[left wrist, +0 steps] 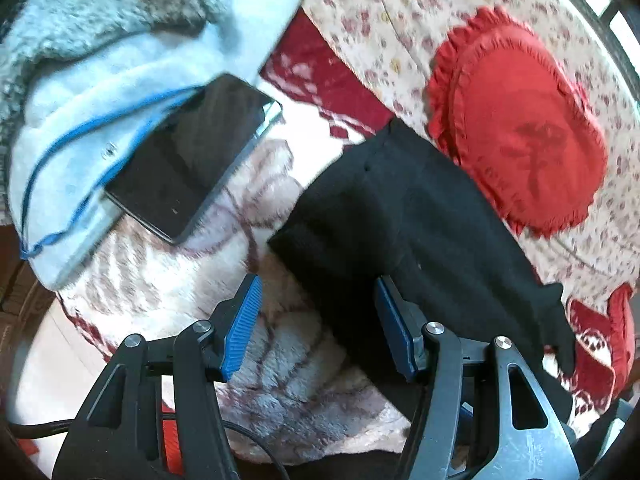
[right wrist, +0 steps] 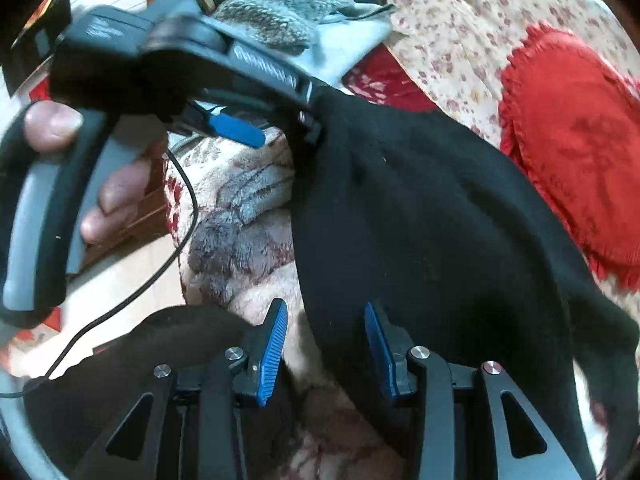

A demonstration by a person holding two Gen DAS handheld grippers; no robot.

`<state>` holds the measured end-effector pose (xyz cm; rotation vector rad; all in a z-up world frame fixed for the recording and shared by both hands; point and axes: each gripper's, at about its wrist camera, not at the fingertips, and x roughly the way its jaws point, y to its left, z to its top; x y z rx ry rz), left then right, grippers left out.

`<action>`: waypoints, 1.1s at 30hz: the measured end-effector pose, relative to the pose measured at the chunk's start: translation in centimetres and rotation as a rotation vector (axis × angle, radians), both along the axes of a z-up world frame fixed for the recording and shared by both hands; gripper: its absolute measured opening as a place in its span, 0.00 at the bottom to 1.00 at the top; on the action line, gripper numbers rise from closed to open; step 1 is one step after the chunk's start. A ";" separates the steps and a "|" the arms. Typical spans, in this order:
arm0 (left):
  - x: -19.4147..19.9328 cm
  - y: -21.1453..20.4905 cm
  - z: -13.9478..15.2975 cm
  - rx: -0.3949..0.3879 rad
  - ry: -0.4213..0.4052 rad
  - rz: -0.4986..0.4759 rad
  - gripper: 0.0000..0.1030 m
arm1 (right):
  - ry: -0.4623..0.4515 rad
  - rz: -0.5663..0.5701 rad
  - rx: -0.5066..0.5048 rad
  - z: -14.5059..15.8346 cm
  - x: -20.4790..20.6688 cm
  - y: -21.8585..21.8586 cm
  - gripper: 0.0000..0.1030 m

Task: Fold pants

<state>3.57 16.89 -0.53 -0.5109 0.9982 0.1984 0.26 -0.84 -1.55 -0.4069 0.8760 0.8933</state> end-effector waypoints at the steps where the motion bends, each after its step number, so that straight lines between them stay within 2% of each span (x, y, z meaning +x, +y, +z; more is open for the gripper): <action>1: 0.2 0.2 -0.1 -0.008 0.009 -0.004 0.58 | 0.001 -0.001 0.003 0.0 0.1 0.1 0.38; 5: 1.0 0.7 -1.1 -0.054 0.034 0.000 0.58 | -0.017 -0.021 -0.014 -0.5 1.3 0.6 0.38; 8: 1.5 0.4 -1.5 -0.064 0.037 0.005 0.58 | 0.011 -0.032 0.027 -0.3 2.1 0.6 0.37; 13: 2.4 -0.5 -1.9 -0.037 0.043 -0.001 0.56 | 0.056 -0.092 0.079 -0.2 3.2 0.1 0.13; 14: 2.4 -0.6 -1.8 -0.028 0.037 -0.004 0.45 | 0.069 -0.100 0.093 -0.2 3.4 -0.1 0.12; 15: 2.3 -0.8 -1.6 -0.016 0.027 -0.009 0.26 | 0.084 -0.107 0.109 -0.1 3.5 -0.2 0.11; 17: 2.1 -1.3 -1.1 0.020 0.028 -0.019 0.14 | 0.111 -0.112 0.141 0.1 3.6 -0.5 0.10; 23: -0.7 -1.0 0.9 0.046 -0.015 -0.013 0.10 | 0.165 -0.077 0.245 2.3 2.1 -1.4 0.09; 26: -2.6 -0.6 1.6 0.054 -0.024 -0.015 0.10 | 0.175 -0.046 0.250 2.9 0.8 -1.1 0.10; 30: -4.1 -0.1 0.4 0.069 0.011 -0.009 0.10 | 0.198 -0.013 0.235 2.1 -0.8 -0.8 0.10; 33: -4.3 0.0 -1.4 0.084 0.066 -0.006 0.10 | 0.253 -0.025 0.204 0.3 -0.5 -0.5 0.10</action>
